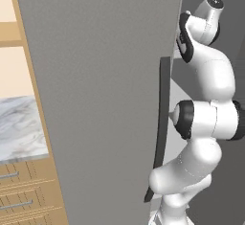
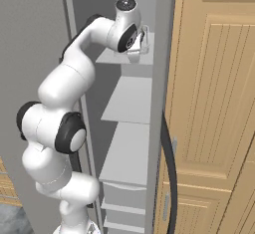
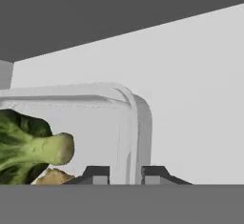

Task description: Take the mushroom and broccoli out of the freezer and place them in the tupperware container on the counter. Then put the tupperware containing the vegetables back in the freezer.

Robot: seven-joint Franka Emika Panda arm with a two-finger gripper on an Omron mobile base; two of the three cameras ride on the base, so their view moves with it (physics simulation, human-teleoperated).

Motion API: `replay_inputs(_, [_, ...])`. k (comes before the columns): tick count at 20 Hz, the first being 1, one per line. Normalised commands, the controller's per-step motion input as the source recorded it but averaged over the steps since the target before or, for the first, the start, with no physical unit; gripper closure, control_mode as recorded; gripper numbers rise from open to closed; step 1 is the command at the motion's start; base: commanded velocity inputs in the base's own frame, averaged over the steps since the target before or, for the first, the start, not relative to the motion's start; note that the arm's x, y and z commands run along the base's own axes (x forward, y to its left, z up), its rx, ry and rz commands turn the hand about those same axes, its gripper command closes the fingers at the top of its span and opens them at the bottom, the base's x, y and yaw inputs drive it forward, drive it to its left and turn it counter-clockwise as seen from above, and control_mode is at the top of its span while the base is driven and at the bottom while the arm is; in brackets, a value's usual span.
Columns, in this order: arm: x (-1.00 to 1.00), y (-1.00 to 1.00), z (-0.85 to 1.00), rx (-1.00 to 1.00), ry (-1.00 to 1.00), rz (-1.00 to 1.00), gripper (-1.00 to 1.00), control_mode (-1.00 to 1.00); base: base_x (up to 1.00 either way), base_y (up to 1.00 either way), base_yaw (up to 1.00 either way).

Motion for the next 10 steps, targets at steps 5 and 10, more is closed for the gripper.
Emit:
replay_inputs(5, [0.03, 0.03, 0.02, 0.0, -0.09, 0.0, -1.0, -1.0, 0.0, 0.0, 0.0])
replay_inputs(10, [-0.29, 0.0, 0.14, 0.0, -0.23, 0.0, -1.0, -1.0, 0.0, 0.0, 0.0])
